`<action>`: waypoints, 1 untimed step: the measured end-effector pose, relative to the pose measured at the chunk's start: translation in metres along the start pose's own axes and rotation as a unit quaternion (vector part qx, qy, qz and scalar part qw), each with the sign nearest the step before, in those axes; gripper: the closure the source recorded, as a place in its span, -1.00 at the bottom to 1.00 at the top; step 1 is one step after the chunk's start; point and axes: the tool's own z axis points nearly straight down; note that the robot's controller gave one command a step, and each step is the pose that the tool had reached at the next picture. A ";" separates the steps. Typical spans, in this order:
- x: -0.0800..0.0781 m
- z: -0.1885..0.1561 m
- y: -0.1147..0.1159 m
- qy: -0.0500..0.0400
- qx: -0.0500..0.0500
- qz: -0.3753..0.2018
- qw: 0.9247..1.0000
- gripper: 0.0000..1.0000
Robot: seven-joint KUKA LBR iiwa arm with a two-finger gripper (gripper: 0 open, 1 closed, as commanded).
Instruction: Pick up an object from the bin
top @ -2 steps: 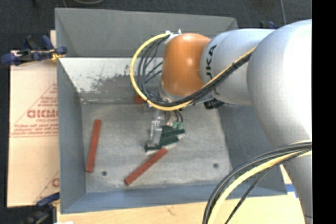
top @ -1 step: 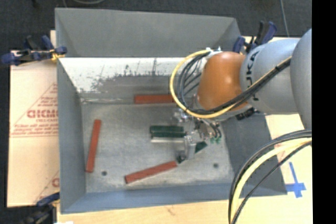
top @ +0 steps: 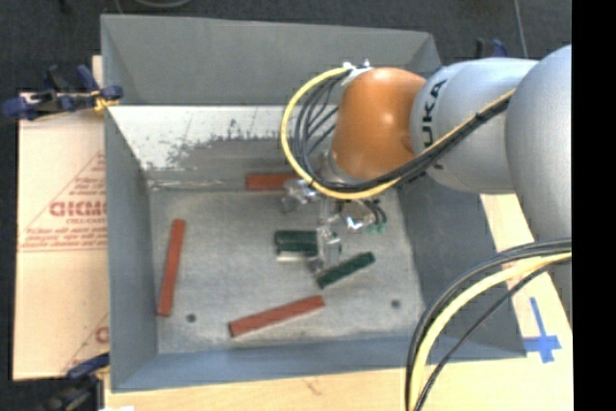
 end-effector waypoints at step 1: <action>0.001 0.000 0.000 0.001 -0.001 0.003 1.000 1.00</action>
Offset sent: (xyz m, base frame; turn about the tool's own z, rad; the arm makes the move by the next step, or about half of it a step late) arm 0.0000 0.0000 0.0000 0.0000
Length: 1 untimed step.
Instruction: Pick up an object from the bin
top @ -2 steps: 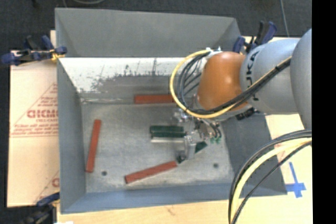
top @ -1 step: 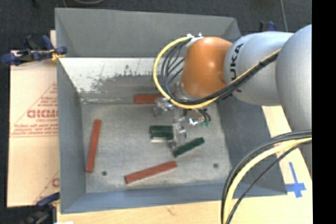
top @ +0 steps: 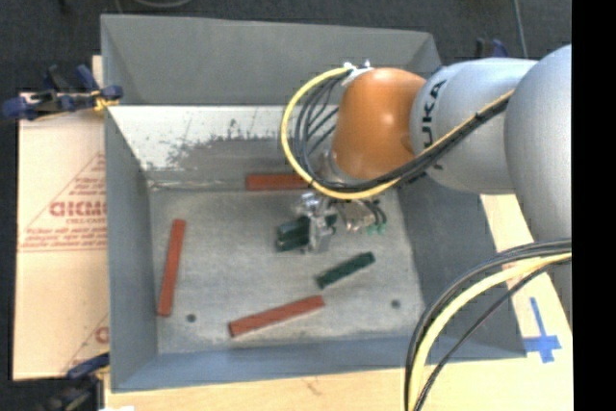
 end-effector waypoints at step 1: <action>-0.007 -0.151 0.010 -0.003 0.003 -0.036 0.999 1.00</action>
Offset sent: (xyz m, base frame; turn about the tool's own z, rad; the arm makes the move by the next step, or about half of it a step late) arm 0.0001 0.0120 0.1447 -0.0754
